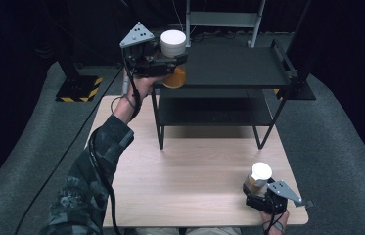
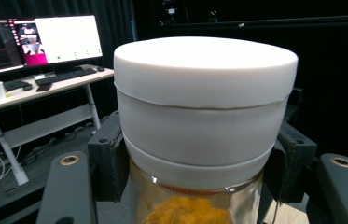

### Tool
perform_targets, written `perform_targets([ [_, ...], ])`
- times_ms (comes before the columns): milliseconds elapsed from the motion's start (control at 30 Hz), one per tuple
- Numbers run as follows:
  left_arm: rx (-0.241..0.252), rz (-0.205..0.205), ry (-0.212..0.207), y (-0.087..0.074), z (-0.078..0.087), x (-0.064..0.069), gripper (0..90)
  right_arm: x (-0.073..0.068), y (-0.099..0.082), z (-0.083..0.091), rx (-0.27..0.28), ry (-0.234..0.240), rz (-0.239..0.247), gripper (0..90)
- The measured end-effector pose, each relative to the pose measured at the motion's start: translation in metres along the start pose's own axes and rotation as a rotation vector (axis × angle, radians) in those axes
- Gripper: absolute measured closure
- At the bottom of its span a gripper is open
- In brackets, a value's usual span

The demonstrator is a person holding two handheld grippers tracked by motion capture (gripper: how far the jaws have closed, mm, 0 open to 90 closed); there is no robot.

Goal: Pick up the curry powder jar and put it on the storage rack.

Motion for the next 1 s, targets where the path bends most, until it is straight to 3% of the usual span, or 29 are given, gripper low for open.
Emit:
perform_targets([
  [533,-0.022,0.055,0.066,-0.003,-0.014,-0.014,34.8,0.000,0.000,0.000,0.001,0.001,0.000,2.0],
  [767,-0.018,0.082,0.058,-0.005,-0.013,-0.020,34.8,0.000,0.000,0.000,0.001,0.000,0.001,2.1],
  [1000,-0.016,0.082,0.056,-0.005,-0.013,-0.021,34.8,0.000,0.000,0.000,0.000,-0.001,0.001,2.1],
])
Point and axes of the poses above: each handheld gripper's, and its own axes: z roughly backward along the jaws, y roughly out of its top, x roughly to its right, the point moved 4 cm from there along -z, roughly forward along the jaws, and after that the axes turned 2 degrees about -x, right-handed, at the moved point
